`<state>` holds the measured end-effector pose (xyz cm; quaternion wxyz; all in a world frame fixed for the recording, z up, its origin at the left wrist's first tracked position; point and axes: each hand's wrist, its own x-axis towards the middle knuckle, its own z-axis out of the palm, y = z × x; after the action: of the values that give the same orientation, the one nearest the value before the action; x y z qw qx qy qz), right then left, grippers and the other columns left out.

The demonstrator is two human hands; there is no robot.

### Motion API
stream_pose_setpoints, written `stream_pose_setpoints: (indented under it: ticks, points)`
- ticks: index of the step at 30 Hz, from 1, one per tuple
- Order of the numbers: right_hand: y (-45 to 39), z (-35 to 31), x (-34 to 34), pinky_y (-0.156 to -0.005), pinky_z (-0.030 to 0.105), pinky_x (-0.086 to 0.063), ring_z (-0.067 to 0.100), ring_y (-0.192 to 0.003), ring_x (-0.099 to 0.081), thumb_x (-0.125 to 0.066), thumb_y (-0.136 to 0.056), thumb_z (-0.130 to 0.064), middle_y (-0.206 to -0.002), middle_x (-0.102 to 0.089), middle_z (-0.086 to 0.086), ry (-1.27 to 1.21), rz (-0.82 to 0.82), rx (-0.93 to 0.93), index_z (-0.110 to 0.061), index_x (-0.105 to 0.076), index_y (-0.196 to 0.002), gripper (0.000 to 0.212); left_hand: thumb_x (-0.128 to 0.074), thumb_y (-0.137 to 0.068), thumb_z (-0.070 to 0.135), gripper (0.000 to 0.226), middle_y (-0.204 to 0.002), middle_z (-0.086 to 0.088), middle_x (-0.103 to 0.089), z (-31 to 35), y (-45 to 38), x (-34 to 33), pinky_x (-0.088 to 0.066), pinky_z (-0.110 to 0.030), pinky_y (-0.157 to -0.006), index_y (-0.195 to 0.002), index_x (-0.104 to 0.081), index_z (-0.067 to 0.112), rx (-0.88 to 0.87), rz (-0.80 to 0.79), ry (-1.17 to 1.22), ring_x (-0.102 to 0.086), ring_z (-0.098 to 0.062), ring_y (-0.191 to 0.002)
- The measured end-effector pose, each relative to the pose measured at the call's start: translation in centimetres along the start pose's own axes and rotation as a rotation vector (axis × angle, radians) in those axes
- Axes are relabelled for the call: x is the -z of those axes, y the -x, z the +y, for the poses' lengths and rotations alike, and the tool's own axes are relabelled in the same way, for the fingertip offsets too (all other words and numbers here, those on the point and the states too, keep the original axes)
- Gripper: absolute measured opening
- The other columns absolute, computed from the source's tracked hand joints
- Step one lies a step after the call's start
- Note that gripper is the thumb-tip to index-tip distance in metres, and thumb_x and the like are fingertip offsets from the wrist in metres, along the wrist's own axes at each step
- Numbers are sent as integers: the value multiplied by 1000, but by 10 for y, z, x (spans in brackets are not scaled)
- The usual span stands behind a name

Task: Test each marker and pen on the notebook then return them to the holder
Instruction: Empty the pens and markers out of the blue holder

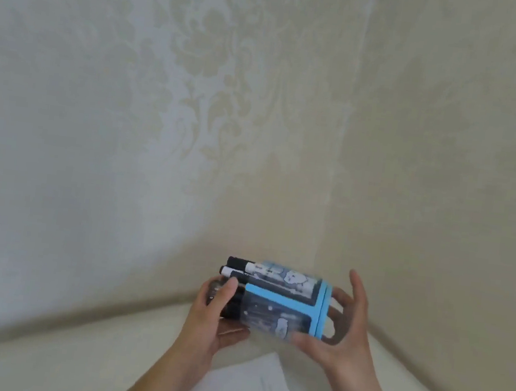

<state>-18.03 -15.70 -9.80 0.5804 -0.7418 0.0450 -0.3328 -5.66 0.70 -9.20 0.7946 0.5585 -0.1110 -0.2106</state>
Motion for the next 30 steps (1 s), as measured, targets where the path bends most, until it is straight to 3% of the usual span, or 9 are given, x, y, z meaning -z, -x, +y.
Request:
stream_pose_setpoints:
  ticks: [2,5,7,11,15,18,21,25,30]
  points:
    - [-15,2,-11,-89,42,-54,16,-117,-57,-95,-34,-39,-131,-49,-6,-203,51,13,-65,-28,-134,123,-59,-79,65,46,-87,-5,-74,1,-2,4,-60,-38,-66,-97,-65,23,-76,90,-269,-72,-27,-69]
    - [-33,4,-19,-73,32,-57,25,-102,-64,-95,-35,-36,-129,-52,12,-429,105,-29,-50,-38,-139,119,-51,-85,67,57,-48,2,-54,0,-5,18,-46,-28,-52,-56,-53,18,-373,160,-957,-52,-12,-47]
    - [-42,9,-23,-74,35,-59,29,-101,-65,-93,-45,-36,-130,-54,16,-490,170,-63,-46,-45,-137,104,-48,-88,62,54,-49,4,-47,-2,-7,23,-37,-29,-52,-54,-43,21,-450,221,-1173,-47,-12,-51]
    - [-47,8,-34,-81,36,-59,22,-105,-65,-84,-64,-42,-120,-61,-3,-229,312,-11,-43,-54,-126,69,-44,-84,61,37,-99,12,-54,-5,-7,26,-46,-29,-76,-100,-52,28,-641,381,-1045,-57,-14,-95]
    - [-48,-8,-44,-75,15,-54,2,-100,-64,-82,-61,-41,-115,-61,-15,-140,299,105,-34,-56,-123,68,-61,-62,77,101,-141,28,-25,1,11,14,-27,-25,-108,-143,-13,43,-570,-25,-1024,-25,6,-129]
    - [-50,-16,-50,-79,14,-53,0,-102,-64,-78,-55,-46,-115,-63,-17,-88,275,147,-29,-59,-121,71,-72,-55,74,126,-145,27,-23,-9,3,15,-22,-26,-114,-146,11,45,-525,14,-1180,-24,3,-131]
    - [-51,-20,-53,-79,11,-51,-1,-102,-63,-79,-55,-45,-111,-64,-22,-91,311,182,-24,-59,-121,72,-65,-60,76,113,-136,25,-39,-12,-7,22,-26,-30,-114,-148,-3,40,-571,134,-1229,-36,-1,-128]
    - [-53,-20,-51,-72,14,-53,4,-94,-66,-85,-63,-41,-105,-65,-18,-154,441,165,-24,-62,-116,60,-50,-75,73,78,-138,23,-42,-17,-11,31,-28,-35,-113,-141,-22,44,-625,94,-1343,-39,-4,-128]
    - [-53,-15,-48,-68,18,-56,2,-87,-67,-77,-67,-35,-101,-65,-15,-176,438,100,-26,-62,-113,49,-55,-64,80,101,-149,25,-27,-16,-9,26,-12,-49,-120,-146,-6,46,-551,15,-1357,-24,-3,-139]
